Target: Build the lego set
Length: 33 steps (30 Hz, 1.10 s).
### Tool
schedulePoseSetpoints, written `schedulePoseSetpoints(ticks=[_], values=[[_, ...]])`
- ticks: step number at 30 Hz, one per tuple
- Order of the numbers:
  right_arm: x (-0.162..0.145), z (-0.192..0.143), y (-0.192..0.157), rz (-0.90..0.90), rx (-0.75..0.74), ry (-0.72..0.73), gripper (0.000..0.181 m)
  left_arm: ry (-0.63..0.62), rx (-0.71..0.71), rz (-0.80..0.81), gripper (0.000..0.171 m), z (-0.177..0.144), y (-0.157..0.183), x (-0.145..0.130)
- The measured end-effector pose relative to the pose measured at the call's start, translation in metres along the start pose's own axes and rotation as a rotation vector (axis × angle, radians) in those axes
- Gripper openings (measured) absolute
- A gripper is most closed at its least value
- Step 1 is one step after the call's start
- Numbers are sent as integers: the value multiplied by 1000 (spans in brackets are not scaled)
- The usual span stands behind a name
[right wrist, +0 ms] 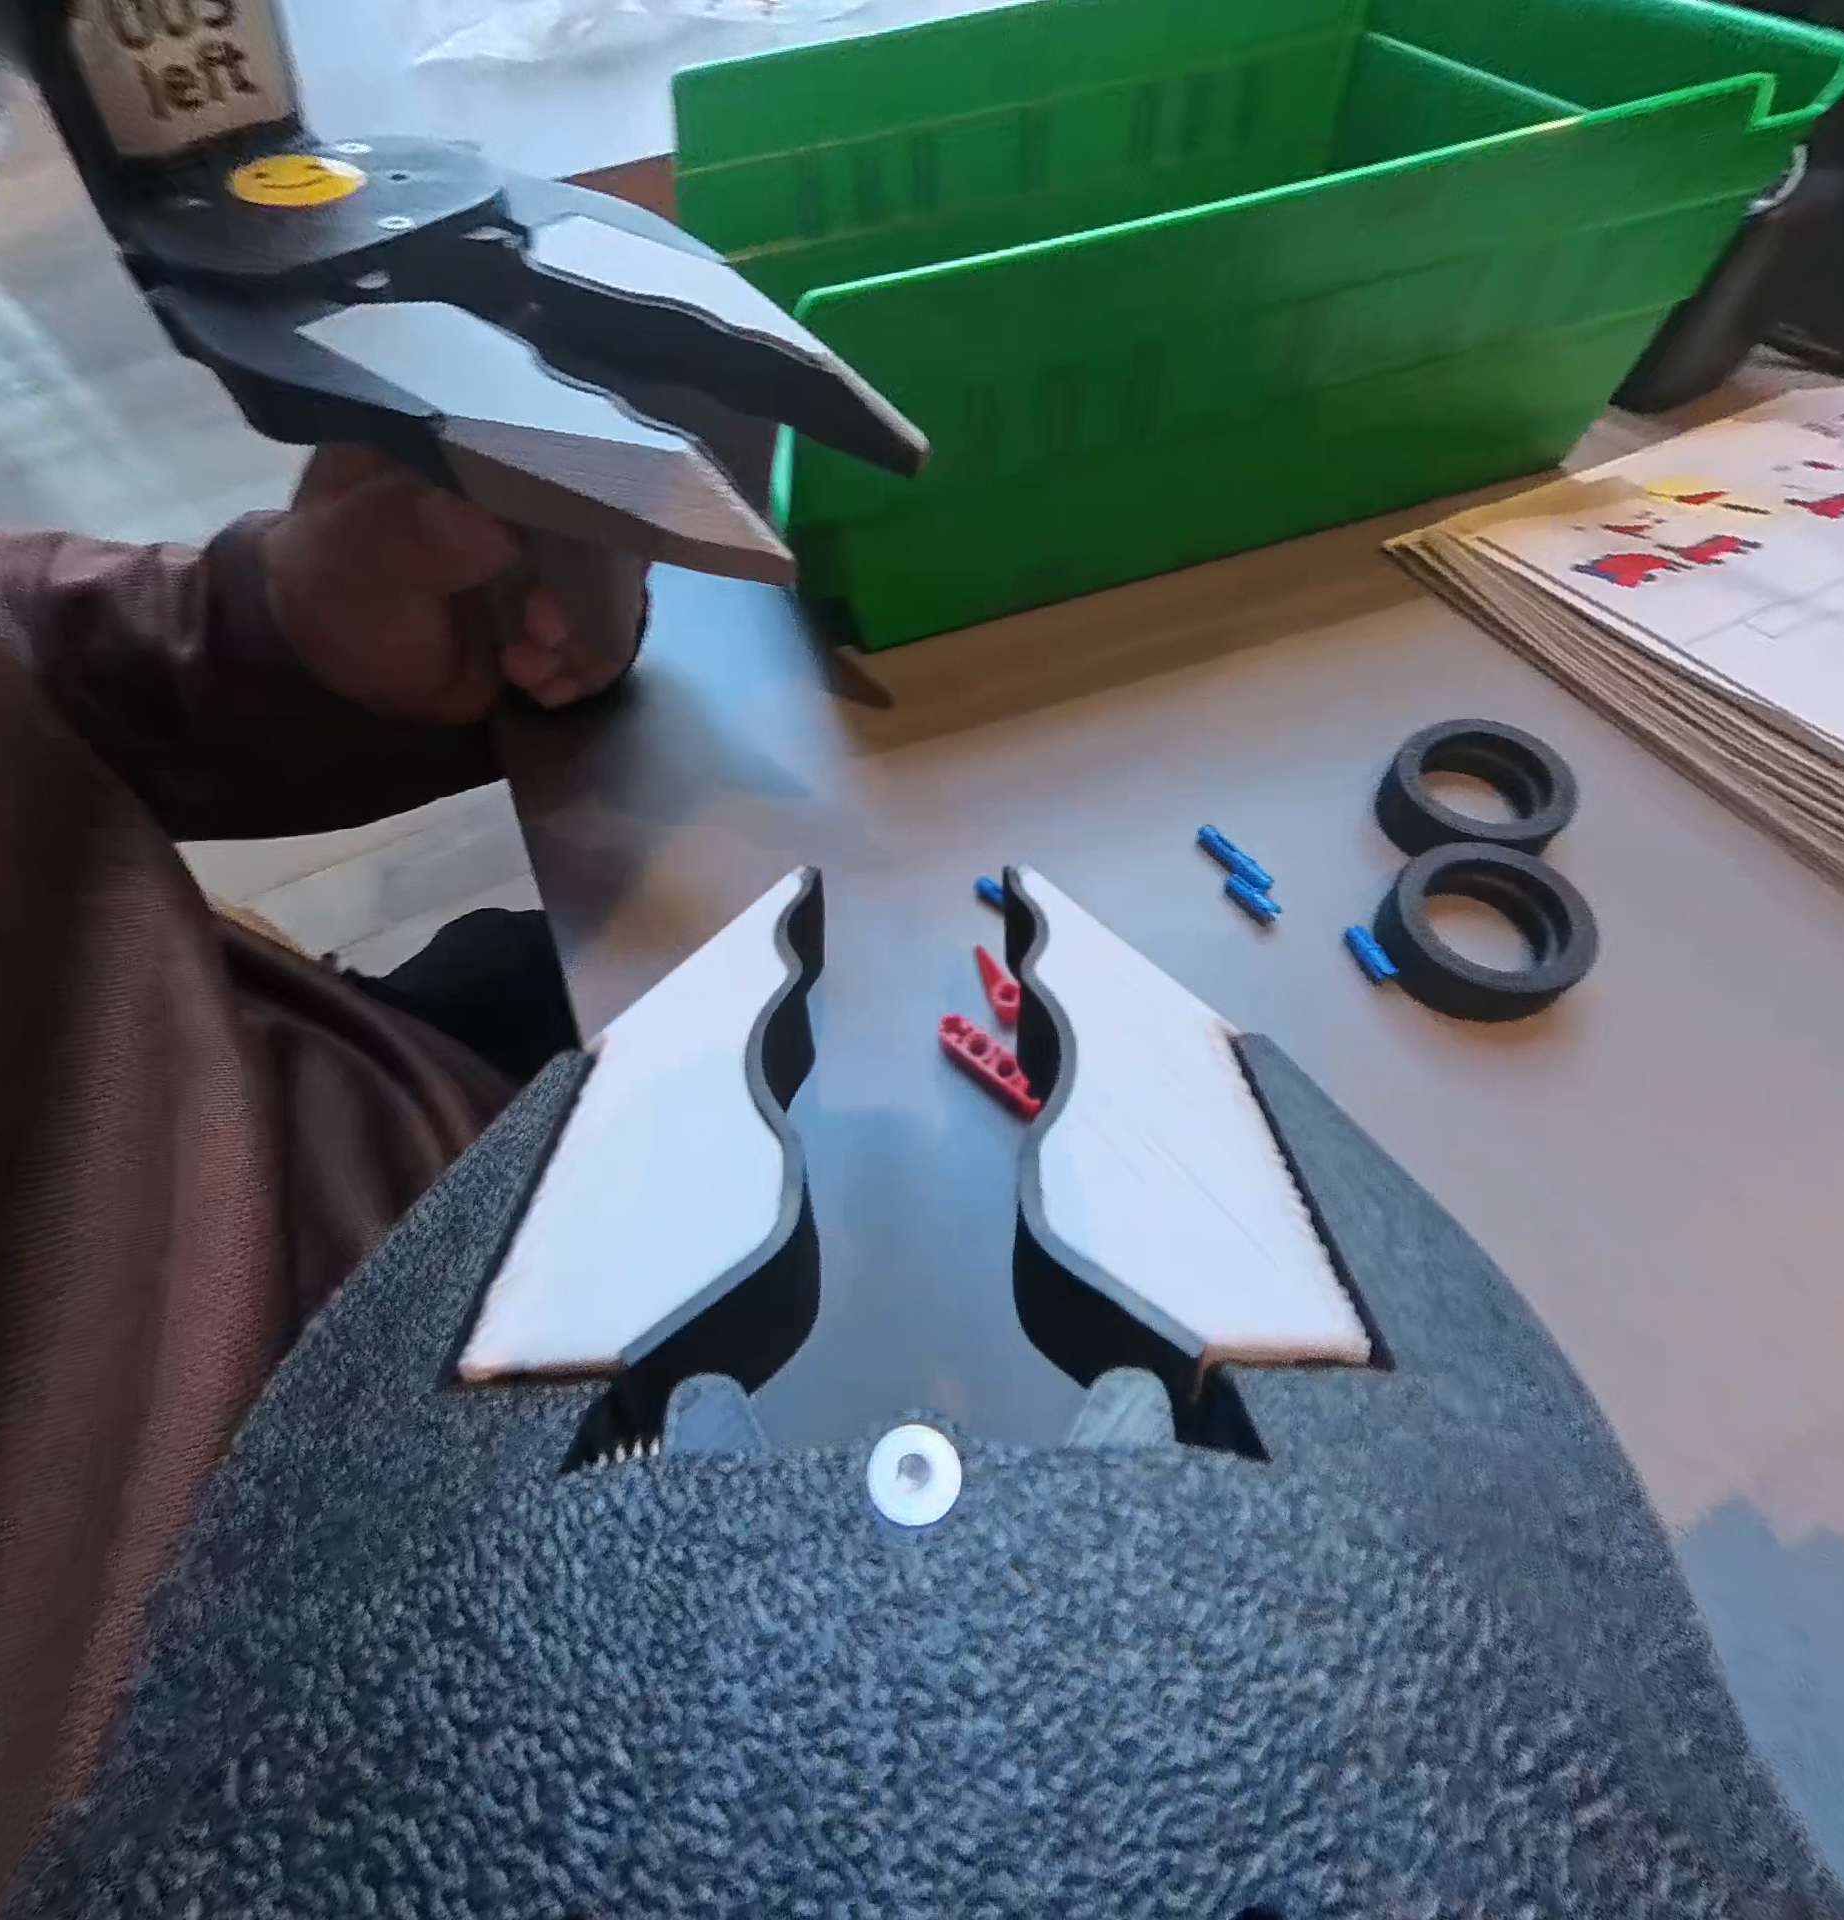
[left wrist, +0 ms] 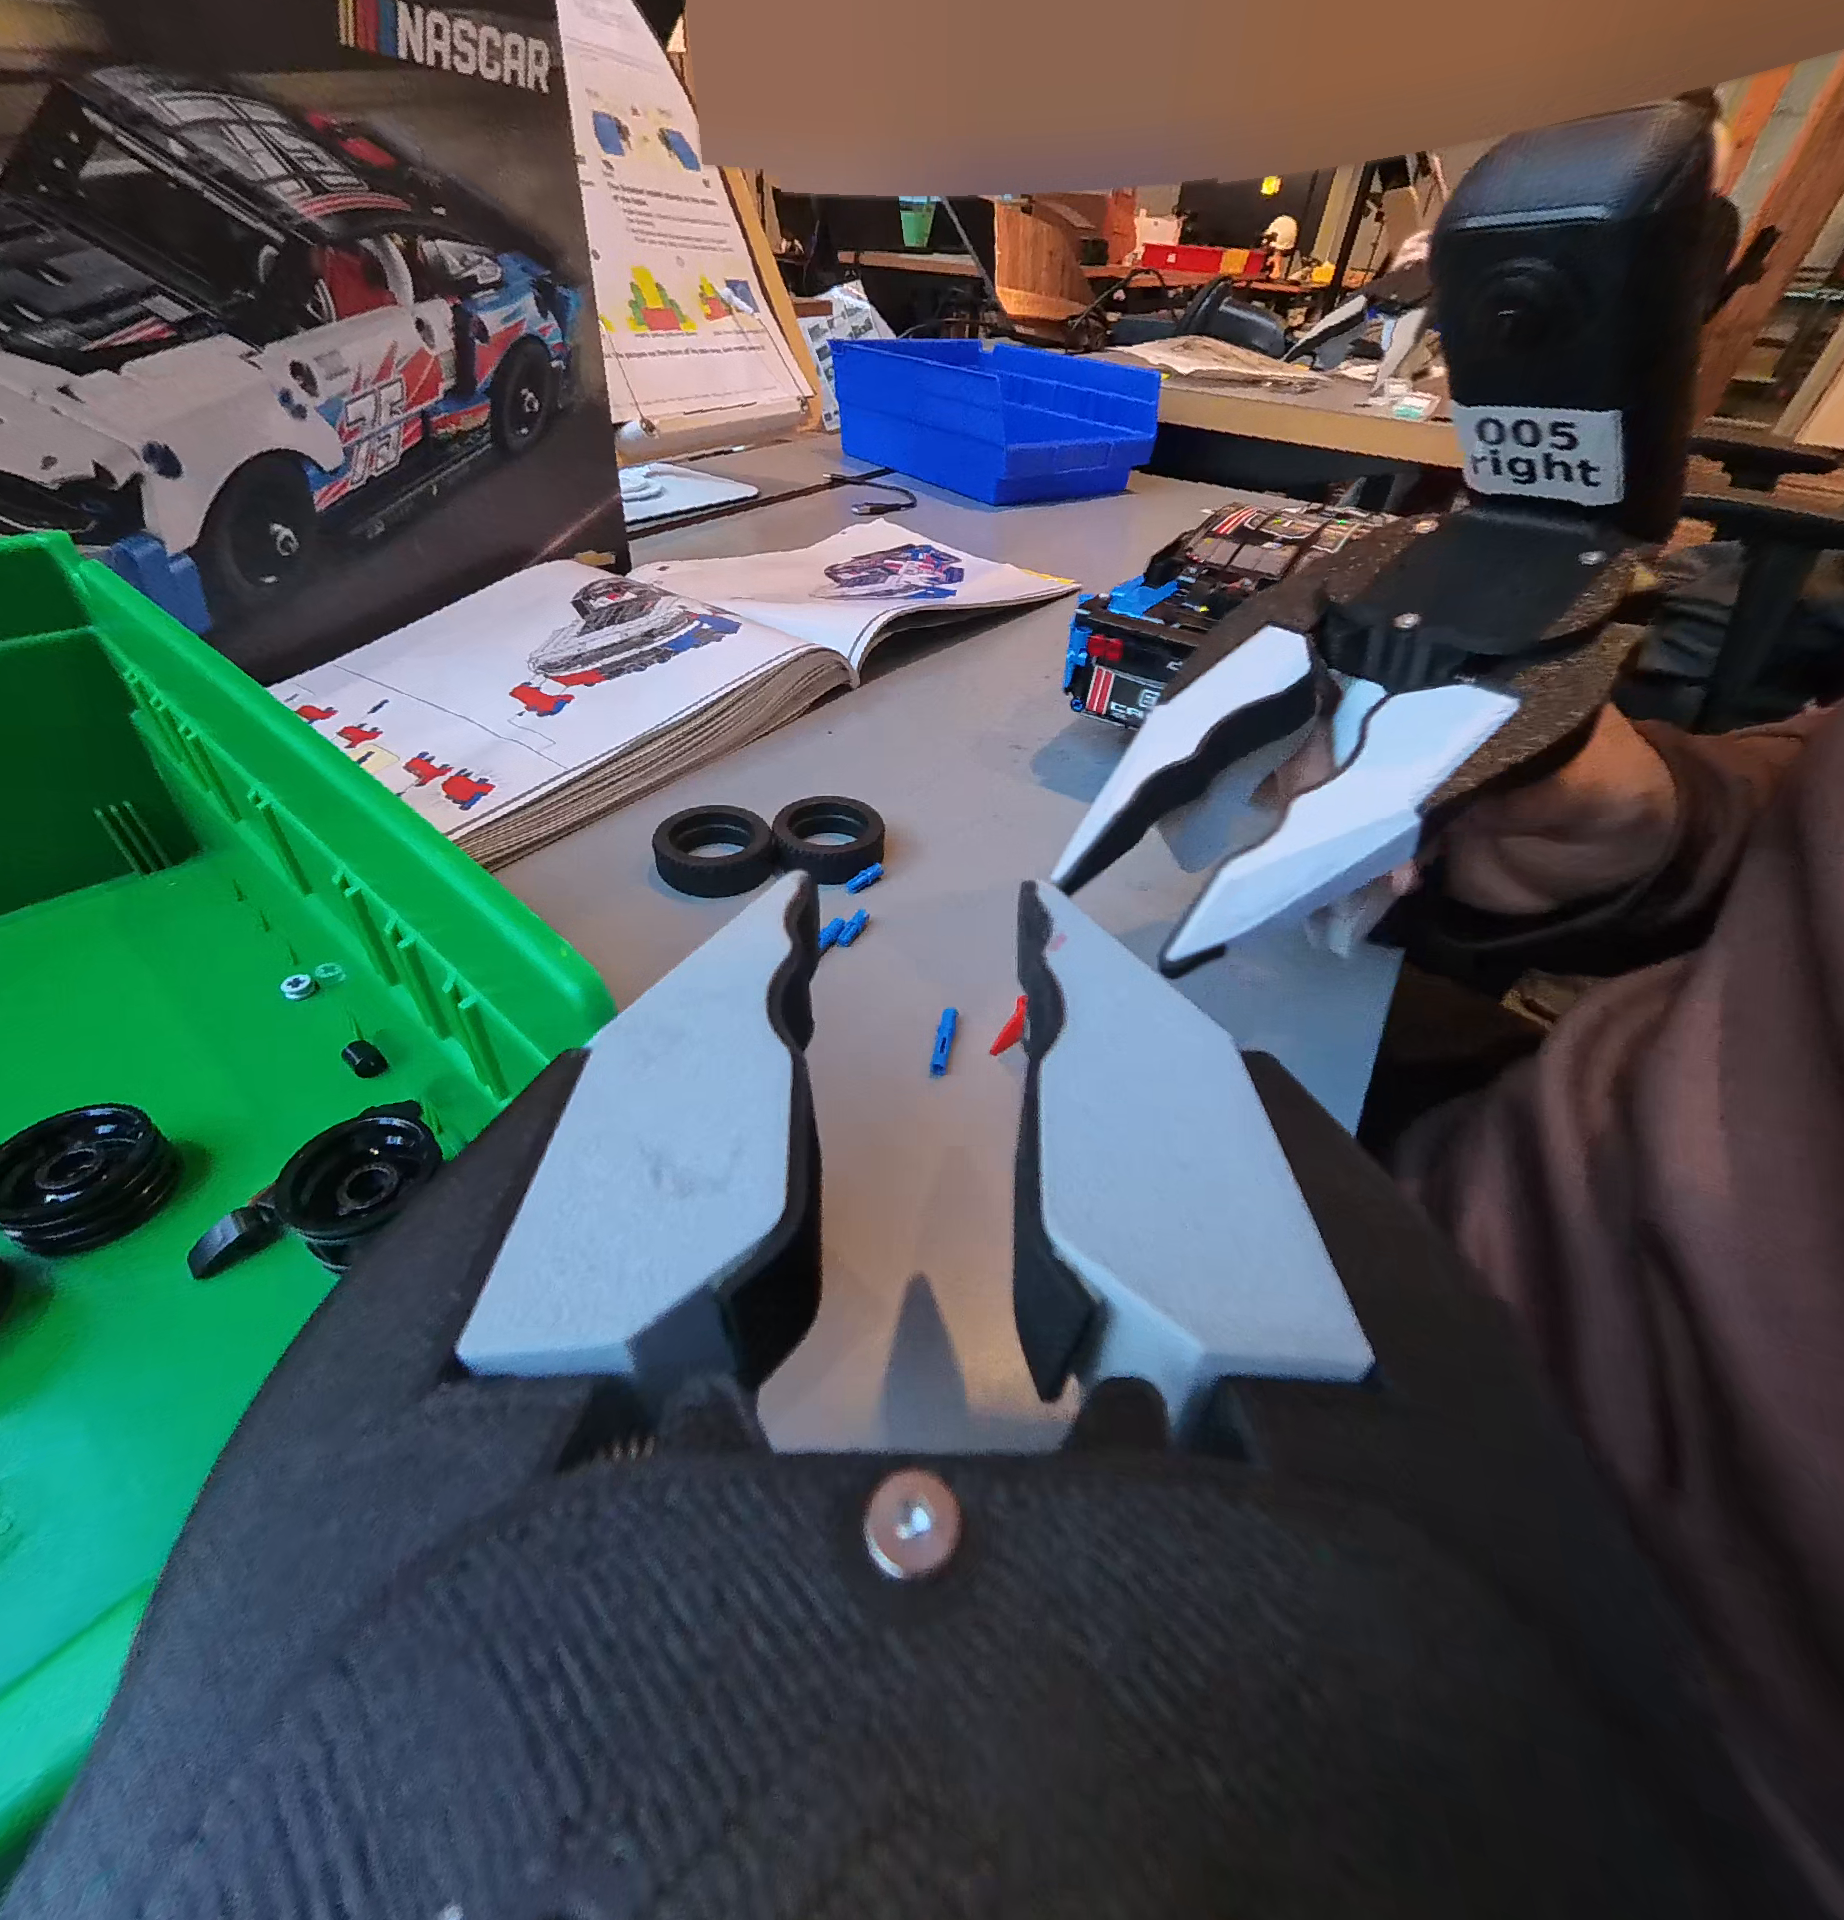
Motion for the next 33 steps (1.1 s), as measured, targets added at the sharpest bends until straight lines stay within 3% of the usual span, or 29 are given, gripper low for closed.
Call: schedulePoseSetpoints(ticks=[5, 10, 14, 19, 22, 24, 25, 28, 33], values=[[-6, 11, 20, 23, -103, -74, 29, 12, 10, 22, 36, -1, 2, 2], [-6, 17, 23, 46, -80, -89, 29, 38, 44, -17, 36, -16, 0, 19], [-5, 19, 21, 30, -63, -82, 28, -63, 228, 80, 41, -51, -29, 38], [-2, 20, 20, 31, -45, -68, 28, -359, 139, -101, 61, -60, -41, -3], [-1, 19, 20, 33, -42, -56, 28, -370, 59, -140, 65, -38, -27, -11], [0, 18, 20, 29, -45, -47, 28, -349, 5, -160, 86, -21, -16, -11], [1, 17, 19, 25, -47, -38, 28, -353, -25, -158, 87, -17, -11, -11], [3, 14, 17, 13, -45, -12, 28, -315, -57, -116, 50, -19, -7, 0], [4, 13, 17, 9, -45, 2, 28, -309, 168, -139, 53, -49, -46, 20]])
Point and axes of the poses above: each gripper's, where its closed fingertips meet, z out along the fingers, x out of its top, y = z × x across the jaws, the point moved 3 cm from there along -z, back along the fingers, and after that the axes turned 12 degrees about -x, right-handed, at the moved point
